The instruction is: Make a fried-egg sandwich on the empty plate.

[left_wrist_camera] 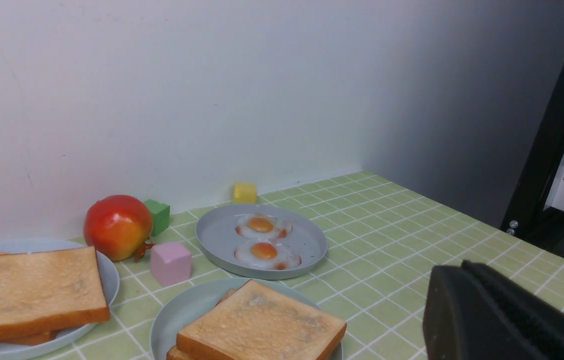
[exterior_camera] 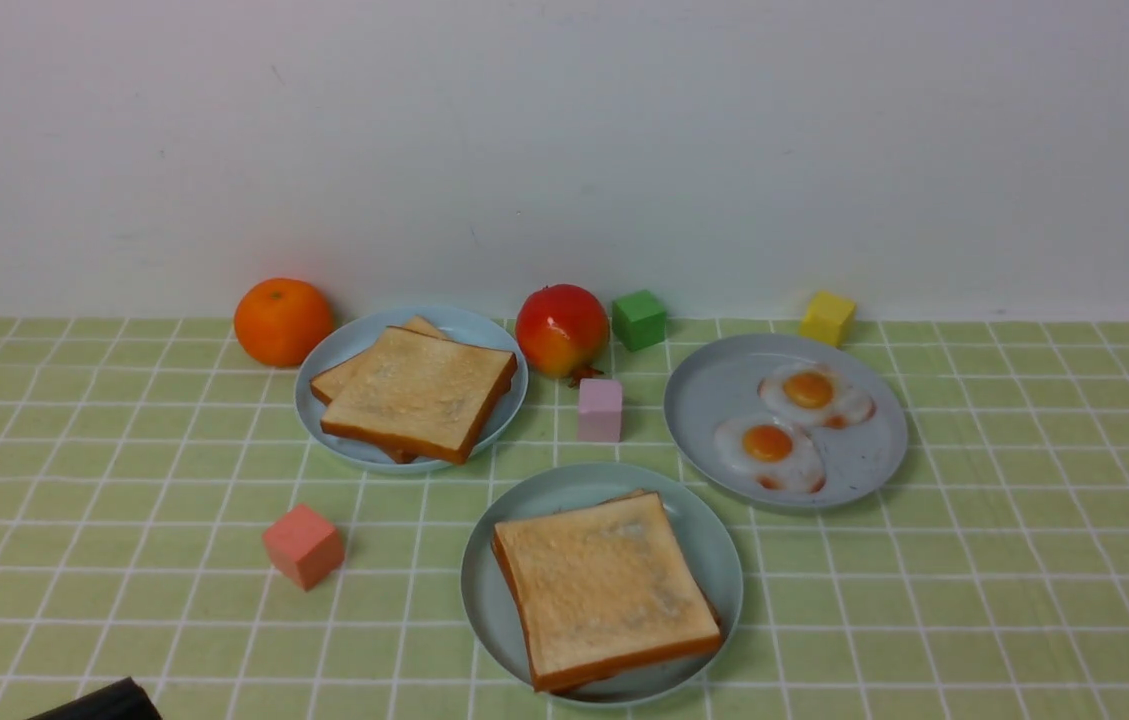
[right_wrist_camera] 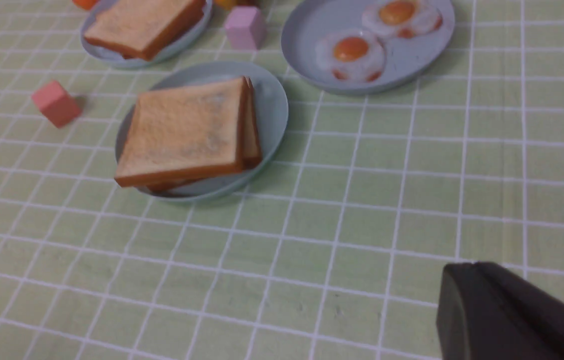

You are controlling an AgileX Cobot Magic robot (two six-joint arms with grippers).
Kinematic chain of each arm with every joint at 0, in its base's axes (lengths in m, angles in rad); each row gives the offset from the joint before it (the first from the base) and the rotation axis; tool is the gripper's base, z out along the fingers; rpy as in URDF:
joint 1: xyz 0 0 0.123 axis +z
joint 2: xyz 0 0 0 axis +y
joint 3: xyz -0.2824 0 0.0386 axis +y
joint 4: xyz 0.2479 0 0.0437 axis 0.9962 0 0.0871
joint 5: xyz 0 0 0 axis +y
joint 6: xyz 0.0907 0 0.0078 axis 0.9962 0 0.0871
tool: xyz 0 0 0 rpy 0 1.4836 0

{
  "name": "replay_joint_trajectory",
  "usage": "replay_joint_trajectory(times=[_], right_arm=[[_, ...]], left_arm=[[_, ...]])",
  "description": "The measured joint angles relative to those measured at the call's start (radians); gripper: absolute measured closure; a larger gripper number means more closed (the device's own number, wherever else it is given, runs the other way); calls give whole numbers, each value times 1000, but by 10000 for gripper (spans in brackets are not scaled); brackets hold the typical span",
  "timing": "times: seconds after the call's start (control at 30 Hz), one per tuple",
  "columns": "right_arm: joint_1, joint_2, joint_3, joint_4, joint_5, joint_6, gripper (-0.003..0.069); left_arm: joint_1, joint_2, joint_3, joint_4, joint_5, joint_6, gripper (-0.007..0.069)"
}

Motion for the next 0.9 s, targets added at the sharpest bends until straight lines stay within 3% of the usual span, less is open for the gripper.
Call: replay_joint_trajectory(times=[0.1,0.23,0.4,0.63,0.9], right_arm=[[-4,0,28,-76,-13,1,646],[-118,-29,74,-91,-98,-10,659],[-330,-121,270,53,-324,-202,669],[-358,-269,532,112,-554,-277,669],[-358,-290,566,102,-525,-280,669]], left_arm=[[0,0,0,0,0,0,638],[0,0,0,0,-1,0,637],[0,0,0,-2,-1,0,636],[0,0,0,-2,-1,0,634],[0,0,0,-3,-2,0,634]])
